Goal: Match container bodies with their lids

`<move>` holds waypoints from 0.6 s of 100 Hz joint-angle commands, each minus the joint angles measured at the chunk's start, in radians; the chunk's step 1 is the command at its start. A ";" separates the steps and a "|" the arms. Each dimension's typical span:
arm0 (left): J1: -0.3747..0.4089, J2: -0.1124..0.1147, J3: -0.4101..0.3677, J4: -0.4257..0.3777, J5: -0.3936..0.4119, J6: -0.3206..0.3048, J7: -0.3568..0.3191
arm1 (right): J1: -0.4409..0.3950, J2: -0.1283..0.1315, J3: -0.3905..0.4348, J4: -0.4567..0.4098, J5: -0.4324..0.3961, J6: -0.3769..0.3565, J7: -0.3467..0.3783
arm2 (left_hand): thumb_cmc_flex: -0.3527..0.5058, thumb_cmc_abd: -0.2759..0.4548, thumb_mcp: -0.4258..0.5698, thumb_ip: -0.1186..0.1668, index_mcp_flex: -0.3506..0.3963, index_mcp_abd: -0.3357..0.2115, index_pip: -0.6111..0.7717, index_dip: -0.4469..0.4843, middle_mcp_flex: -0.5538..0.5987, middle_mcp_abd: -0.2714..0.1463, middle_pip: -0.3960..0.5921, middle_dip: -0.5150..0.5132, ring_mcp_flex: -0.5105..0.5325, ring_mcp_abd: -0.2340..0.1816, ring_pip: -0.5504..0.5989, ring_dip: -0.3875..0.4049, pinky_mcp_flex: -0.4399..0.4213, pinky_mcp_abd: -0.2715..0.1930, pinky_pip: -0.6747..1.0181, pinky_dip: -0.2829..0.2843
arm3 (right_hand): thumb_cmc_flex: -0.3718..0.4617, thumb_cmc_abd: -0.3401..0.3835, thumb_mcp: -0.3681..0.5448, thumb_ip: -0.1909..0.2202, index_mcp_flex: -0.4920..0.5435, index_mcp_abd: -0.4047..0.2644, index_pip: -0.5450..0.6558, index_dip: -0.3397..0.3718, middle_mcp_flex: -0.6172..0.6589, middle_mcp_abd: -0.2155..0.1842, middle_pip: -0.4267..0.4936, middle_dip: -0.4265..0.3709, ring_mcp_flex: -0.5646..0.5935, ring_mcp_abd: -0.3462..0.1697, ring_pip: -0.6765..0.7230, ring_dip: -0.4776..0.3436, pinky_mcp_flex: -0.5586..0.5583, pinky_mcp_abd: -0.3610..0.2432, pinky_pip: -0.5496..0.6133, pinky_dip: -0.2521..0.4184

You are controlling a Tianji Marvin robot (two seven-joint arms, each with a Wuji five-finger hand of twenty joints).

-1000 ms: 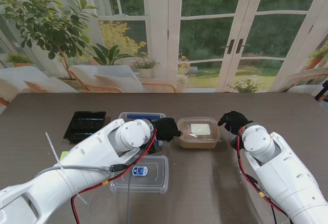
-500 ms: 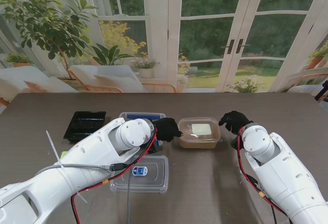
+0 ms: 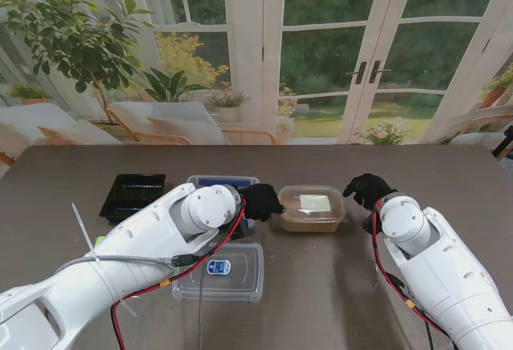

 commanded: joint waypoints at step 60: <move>-0.006 0.000 0.001 -0.003 -0.003 0.004 -0.032 | -0.020 -0.009 0.011 -0.022 -0.030 -0.047 -0.045 | -0.006 0.024 -0.030 -0.029 -0.019 0.009 -0.017 -0.006 -0.018 0.029 -0.003 -0.004 -0.008 0.026 -0.010 0.008 -0.002 -0.008 0.004 0.020 | -0.028 -0.004 -0.014 -0.005 -0.104 -0.093 0.019 0.009 -0.016 -0.016 0.031 -0.015 -0.010 0.042 0.020 -0.004 0.029 0.025 -0.012 0.020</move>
